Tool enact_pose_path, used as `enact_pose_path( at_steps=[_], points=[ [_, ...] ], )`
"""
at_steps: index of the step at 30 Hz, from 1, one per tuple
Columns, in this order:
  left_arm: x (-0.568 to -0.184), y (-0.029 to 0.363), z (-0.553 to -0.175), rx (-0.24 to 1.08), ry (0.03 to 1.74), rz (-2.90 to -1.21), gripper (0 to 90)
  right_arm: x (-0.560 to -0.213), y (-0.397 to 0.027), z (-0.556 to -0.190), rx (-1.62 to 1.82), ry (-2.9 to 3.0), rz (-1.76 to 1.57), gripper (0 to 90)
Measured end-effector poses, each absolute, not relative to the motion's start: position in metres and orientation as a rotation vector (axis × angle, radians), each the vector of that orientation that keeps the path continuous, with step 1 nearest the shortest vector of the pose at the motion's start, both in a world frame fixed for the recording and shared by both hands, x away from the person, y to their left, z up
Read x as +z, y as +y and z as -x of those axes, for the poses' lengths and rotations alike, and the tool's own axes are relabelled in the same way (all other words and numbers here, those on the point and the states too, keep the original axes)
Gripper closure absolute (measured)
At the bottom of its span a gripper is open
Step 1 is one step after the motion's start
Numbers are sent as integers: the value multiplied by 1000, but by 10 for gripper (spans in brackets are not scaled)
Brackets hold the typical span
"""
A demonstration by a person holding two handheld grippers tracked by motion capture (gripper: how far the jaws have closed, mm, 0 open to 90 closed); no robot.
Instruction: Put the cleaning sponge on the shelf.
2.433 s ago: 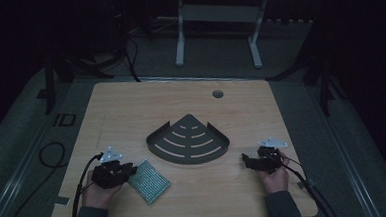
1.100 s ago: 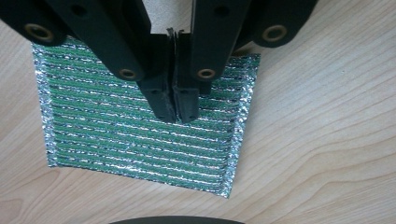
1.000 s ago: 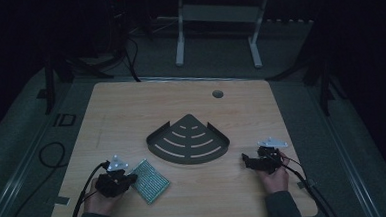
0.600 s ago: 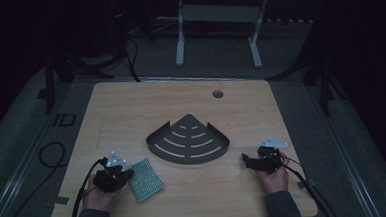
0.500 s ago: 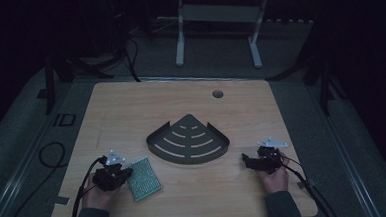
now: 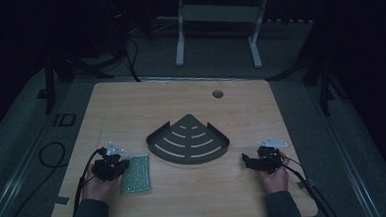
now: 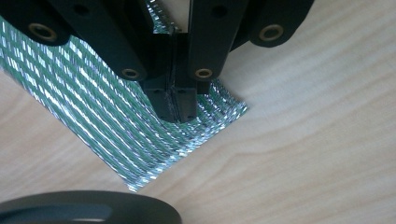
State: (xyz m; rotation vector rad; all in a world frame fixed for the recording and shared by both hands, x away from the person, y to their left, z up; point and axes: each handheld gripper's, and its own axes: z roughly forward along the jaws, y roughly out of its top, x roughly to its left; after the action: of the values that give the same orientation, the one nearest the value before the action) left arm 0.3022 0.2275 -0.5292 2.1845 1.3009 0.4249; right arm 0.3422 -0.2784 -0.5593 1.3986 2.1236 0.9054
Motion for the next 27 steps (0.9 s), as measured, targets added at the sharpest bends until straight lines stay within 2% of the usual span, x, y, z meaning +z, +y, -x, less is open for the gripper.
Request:
enact_pose_path(
  at_steps=[15,27],
  points=[
    [-529,226,-322,413,1284,-2188,892,-559,-278,-342,906,2124,-1398,161],
    [-523,228,-328,353,1260,-2179,844,-559,-278,-342,906,2124,-1398,161]
  ],
)
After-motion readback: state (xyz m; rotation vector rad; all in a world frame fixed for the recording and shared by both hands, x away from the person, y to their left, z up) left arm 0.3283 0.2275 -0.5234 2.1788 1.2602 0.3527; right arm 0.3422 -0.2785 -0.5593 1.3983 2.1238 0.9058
